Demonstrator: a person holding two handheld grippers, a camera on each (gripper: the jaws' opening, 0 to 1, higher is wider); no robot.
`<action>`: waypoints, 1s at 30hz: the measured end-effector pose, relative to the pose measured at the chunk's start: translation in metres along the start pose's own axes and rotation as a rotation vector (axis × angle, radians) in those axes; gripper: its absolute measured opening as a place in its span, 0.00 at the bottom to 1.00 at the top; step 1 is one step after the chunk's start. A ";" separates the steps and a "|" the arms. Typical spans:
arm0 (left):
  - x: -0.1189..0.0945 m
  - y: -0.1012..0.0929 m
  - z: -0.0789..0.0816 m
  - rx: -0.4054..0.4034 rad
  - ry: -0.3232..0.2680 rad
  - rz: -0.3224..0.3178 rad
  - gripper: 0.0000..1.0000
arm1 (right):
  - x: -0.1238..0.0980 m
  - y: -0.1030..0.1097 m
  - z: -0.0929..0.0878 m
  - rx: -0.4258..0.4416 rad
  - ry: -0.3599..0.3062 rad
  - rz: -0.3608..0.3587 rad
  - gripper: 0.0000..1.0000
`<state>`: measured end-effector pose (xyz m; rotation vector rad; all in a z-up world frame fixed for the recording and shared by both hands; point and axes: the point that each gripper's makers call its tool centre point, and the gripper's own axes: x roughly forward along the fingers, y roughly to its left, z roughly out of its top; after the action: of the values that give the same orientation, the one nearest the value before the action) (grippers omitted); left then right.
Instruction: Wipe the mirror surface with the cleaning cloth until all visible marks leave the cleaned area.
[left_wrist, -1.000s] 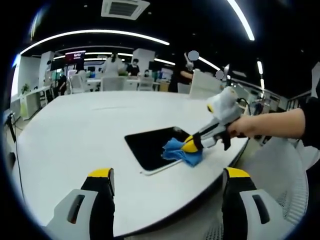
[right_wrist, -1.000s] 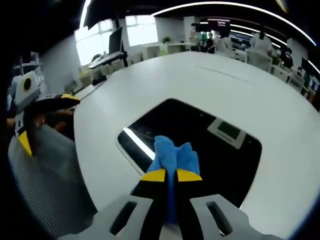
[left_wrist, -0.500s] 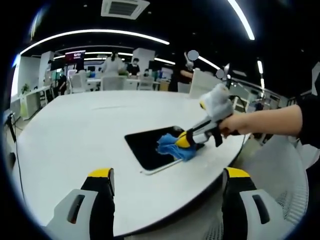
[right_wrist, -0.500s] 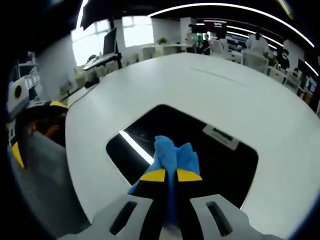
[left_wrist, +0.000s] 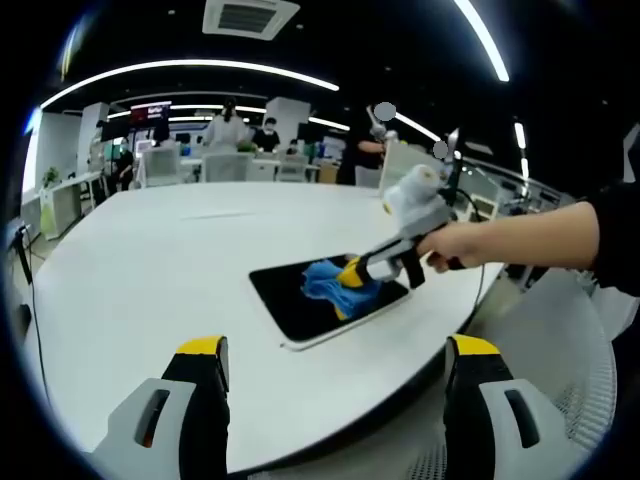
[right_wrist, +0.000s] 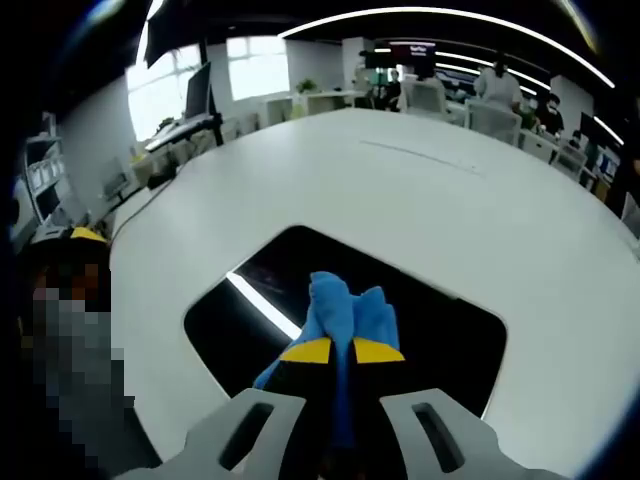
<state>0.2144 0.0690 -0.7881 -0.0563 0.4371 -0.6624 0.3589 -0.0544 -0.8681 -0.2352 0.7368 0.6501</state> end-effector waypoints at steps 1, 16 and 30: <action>0.000 0.000 0.000 0.000 -0.001 0.000 0.89 | 0.001 -0.001 0.001 0.000 -0.001 -0.002 0.00; 0.000 -0.001 0.001 0.000 -0.004 -0.002 0.89 | 0.016 -0.020 0.015 0.043 -0.004 -0.046 0.00; 0.000 -0.001 0.000 -0.001 -0.003 -0.003 0.89 | 0.029 -0.032 0.029 -0.041 0.050 -0.088 0.01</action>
<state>0.2144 0.0684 -0.7882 -0.0587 0.4347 -0.6649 0.4112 -0.0538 -0.8680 -0.3203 0.7572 0.5775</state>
